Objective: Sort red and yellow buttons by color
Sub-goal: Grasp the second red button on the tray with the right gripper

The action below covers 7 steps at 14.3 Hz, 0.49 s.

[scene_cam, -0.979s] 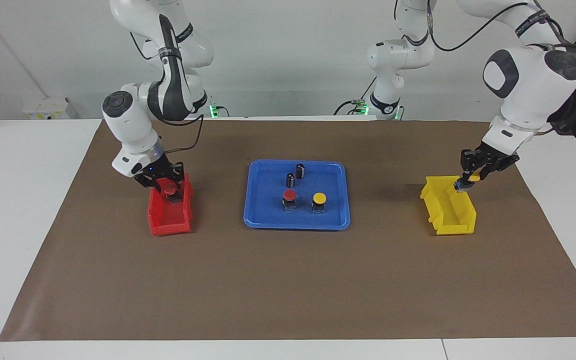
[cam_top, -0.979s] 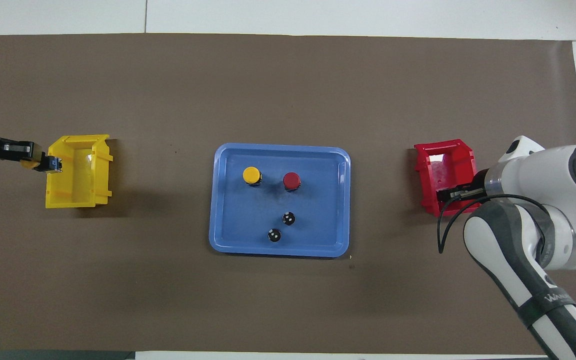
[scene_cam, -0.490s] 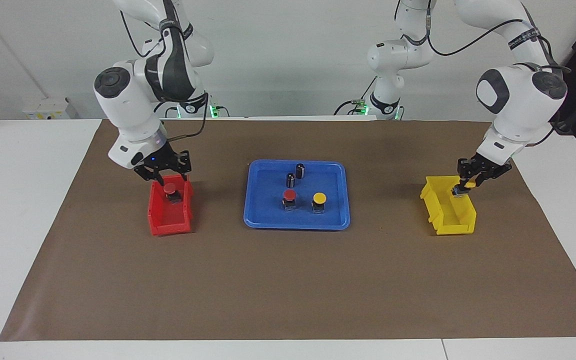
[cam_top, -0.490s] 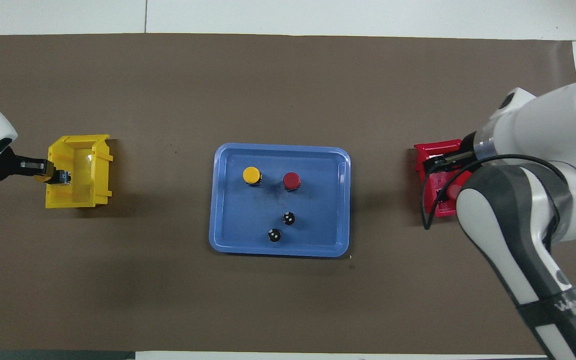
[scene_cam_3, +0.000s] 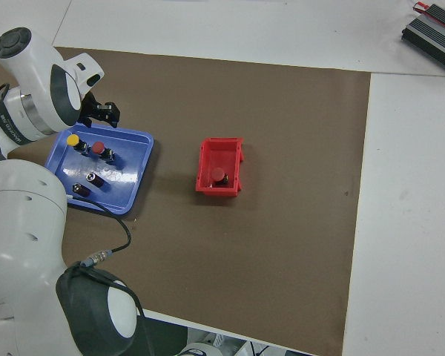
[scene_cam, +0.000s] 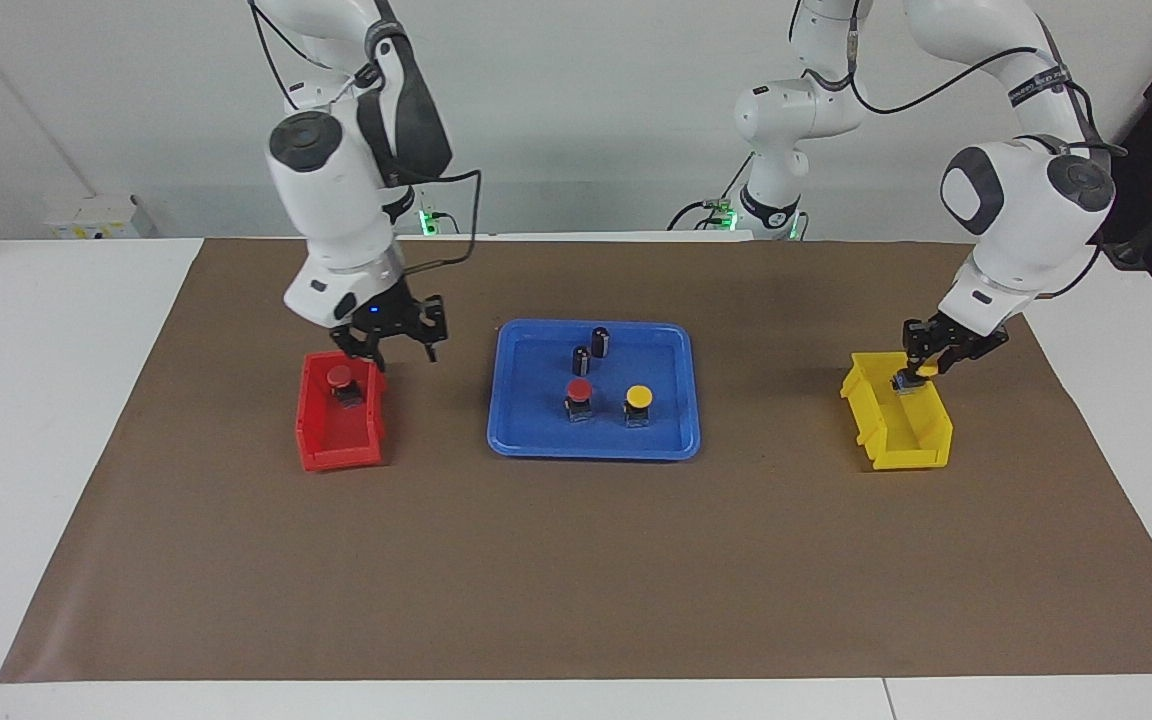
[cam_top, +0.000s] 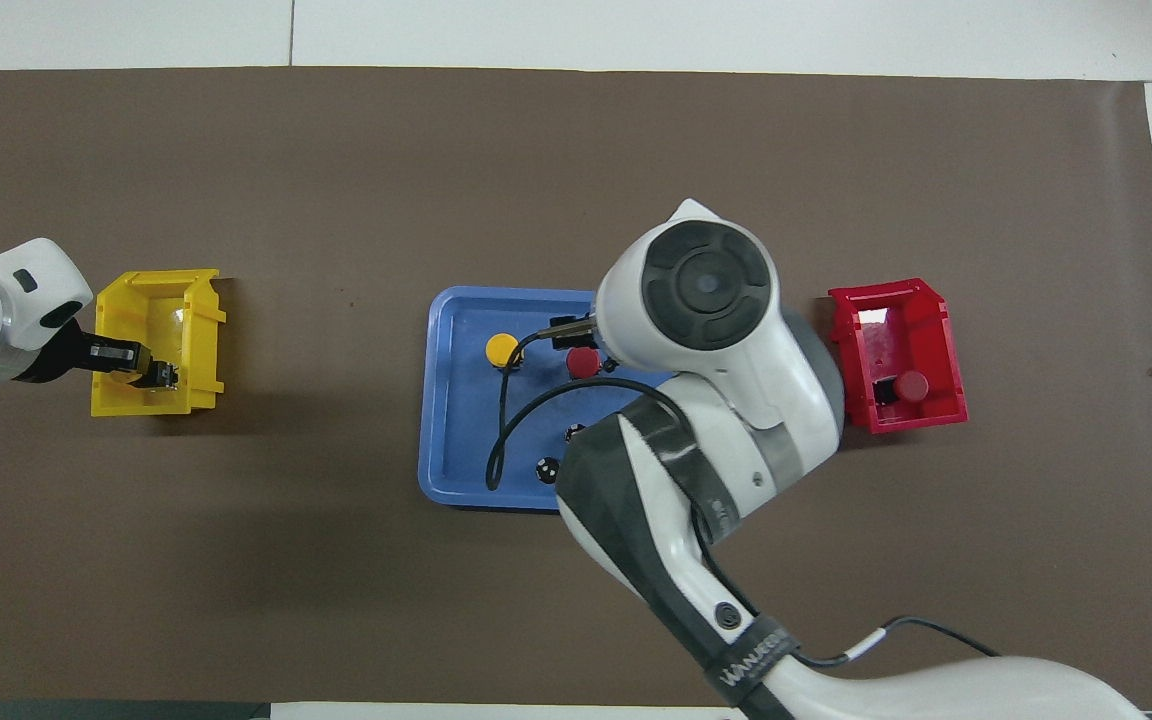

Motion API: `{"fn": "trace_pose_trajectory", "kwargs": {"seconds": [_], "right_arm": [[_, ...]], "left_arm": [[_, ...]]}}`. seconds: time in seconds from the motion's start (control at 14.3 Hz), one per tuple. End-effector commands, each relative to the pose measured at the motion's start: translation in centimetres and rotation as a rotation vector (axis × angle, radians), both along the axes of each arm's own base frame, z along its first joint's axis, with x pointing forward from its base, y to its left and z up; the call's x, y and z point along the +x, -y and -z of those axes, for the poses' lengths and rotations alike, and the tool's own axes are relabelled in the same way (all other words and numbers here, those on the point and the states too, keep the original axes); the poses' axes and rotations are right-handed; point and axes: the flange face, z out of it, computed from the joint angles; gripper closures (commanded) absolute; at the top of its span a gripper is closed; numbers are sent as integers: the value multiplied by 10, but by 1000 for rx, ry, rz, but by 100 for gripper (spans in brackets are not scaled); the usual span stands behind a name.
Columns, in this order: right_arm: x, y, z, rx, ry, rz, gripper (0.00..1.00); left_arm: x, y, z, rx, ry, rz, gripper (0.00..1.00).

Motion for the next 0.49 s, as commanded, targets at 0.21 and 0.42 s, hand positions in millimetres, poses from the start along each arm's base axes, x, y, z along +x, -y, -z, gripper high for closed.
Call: {"fn": "trace_pose_trajectory", "kwargs": {"seconds": [0.21, 0.42], "right_arm": [[1, -9, 40, -26, 1, 3, 22], [-7, -14, 56, -24, -2, -4, 26]], "left_arm": [[-6, -5, 21, -10, 12, 27, 98], [-8, -3, 30, -10, 6, 35, 89]]}}
